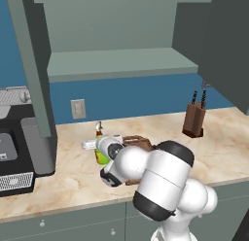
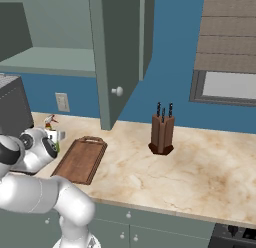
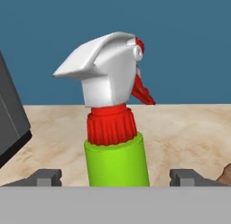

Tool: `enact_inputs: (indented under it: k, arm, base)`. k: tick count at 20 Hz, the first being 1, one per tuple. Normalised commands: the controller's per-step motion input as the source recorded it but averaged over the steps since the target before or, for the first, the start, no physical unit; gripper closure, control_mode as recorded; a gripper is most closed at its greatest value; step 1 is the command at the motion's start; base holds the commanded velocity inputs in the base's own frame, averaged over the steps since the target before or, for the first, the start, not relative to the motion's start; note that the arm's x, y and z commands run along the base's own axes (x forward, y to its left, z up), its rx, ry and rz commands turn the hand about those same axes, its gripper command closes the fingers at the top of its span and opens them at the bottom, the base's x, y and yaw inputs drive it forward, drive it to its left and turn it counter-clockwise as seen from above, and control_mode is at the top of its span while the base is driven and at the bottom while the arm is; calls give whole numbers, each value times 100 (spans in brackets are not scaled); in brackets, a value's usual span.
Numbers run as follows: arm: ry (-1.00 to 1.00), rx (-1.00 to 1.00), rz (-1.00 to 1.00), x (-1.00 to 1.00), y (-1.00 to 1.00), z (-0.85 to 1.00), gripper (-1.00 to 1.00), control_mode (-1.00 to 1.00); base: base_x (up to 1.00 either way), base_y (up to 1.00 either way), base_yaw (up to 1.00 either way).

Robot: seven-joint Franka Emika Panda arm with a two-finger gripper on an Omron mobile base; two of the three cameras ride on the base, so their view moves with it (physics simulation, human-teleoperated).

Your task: Grab the spray bottle from the cabinet, then place it next to the cutting board for sanitizing. Then grab the dish brush from the countertop next to the sink and place it next to the cutting board.

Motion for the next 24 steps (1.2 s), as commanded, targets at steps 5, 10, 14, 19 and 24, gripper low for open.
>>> enact_inputs:
  k: [5, 10, 14, 19, 24]
  arm:
    - [0, 0, 0, -18, 0, -5, -100, -100]
    - [-4, 0, 0, -60, 0, 0, -100, -100]
    - [-9, 0, 0, -61, 0, 6, -100, -100]
    - [-13, 0, 0, -48, 0, 32, -100, -100]
    - [-14, 0, 0, -37, 5, 81, -100, -100]
  base:
    - [0, 0, 0]
    - [0, 0, 0]
    - [0, 0, 0]
    - [0, 0, 0]
    - [0, 0, 0]
